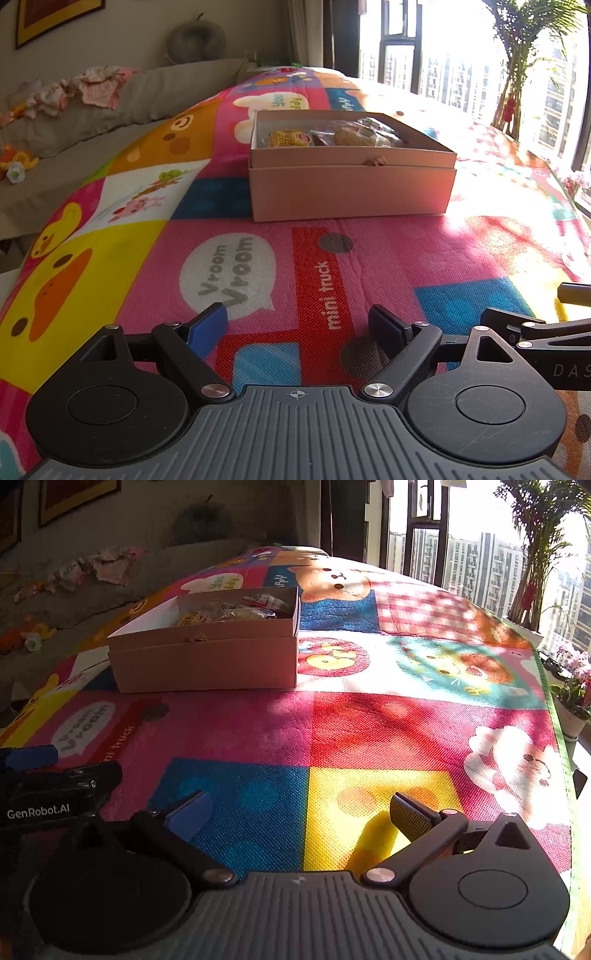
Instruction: Organize objects
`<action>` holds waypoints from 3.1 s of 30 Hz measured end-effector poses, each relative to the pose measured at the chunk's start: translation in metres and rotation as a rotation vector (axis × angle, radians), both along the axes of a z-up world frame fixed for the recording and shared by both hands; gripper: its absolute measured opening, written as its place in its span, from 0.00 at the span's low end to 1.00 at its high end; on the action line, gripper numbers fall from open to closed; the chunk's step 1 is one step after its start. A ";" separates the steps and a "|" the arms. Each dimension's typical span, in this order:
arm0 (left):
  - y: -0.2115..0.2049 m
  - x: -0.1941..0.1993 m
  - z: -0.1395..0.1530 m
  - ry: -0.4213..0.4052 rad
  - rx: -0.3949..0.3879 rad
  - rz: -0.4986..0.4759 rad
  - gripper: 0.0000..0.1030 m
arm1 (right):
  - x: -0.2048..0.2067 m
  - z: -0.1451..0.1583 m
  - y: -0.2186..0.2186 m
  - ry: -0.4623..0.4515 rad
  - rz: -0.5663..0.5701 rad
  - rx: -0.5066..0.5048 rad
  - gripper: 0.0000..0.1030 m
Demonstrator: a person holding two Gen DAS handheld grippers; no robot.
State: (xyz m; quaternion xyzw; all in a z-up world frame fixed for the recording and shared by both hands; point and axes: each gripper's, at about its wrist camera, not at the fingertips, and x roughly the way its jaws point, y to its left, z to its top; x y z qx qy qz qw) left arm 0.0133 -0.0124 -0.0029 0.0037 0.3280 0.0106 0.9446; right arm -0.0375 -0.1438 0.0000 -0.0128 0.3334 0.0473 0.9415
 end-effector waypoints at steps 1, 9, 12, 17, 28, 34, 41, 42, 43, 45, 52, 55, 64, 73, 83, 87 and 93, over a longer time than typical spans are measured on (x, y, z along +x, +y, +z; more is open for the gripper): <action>0.000 -0.001 0.000 -0.001 0.000 0.002 0.86 | 0.000 0.000 0.000 0.000 0.000 0.000 1.00; -0.003 -0.007 0.000 -0.003 0.012 0.010 0.86 | 0.004 -0.001 0.005 0.000 -0.055 0.003 1.00; -0.003 -0.007 0.000 -0.002 0.010 0.010 0.86 | 0.007 -0.001 0.008 0.000 -0.079 -0.001 1.00; 0.001 -0.002 0.000 0.000 -0.007 0.010 0.89 | 0.006 -0.001 0.006 0.000 -0.079 0.003 1.00; -0.001 0.000 -0.001 0.002 -0.001 0.011 0.90 | 0.007 -0.002 0.006 0.000 -0.079 0.002 1.00; -0.001 0.000 -0.001 0.002 -0.002 0.011 0.90 | 0.007 -0.002 0.006 0.000 -0.079 0.002 1.00; -0.001 0.000 -0.001 0.002 0.000 0.012 0.90 | 0.007 -0.002 0.006 -0.001 -0.079 0.003 1.00; -0.002 0.000 -0.001 0.002 -0.001 0.012 0.90 | 0.007 -0.002 0.006 0.000 -0.079 0.003 1.00; -0.002 -0.001 -0.001 0.002 0.000 0.013 0.90 | 0.007 -0.002 0.006 0.000 -0.078 0.002 1.00; -0.002 -0.001 -0.001 0.002 0.001 0.014 0.90 | 0.007 -0.002 0.005 -0.001 -0.079 0.005 1.00; -0.002 -0.001 -0.001 0.002 0.003 0.014 0.90 | 0.007 -0.002 0.007 0.000 -0.079 0.002 1.00; -0.002 -0.001 -0.001 0.002 0.002 0.014 0.90 | 0.007 -0.001 0.007 0.000 -0.079 0.002 1.00; -0.002 -0.002 0.000 0.002 -0.006 0.015 0.90 | 0.007 -0.001 0.007 0.000 -0.079 0.000 1.00; -0.001 -0.002 0.000 0.002 -0.005 0.015 0.90 | 0.008 -0.001 0.007 0.000 -0.079 0.001 1.00; -0.001 -0.002 0.000 0.002 -0.009 0.015 0.90 | 0.007 -0.001 0.007 0.000 -0.080 0.000 1.00; -0.001 -0.002 0.000 0.002 -0.006 0.015 0.90 | 0.007 -0.001 0.007 0.000 -0.080 0.001 1.00; -0.001 -0.001 0.000 0.002 -0.004 0.015 0.91 | 0.007 -0.001 0.007 0.000 -0.080 0.001 1.00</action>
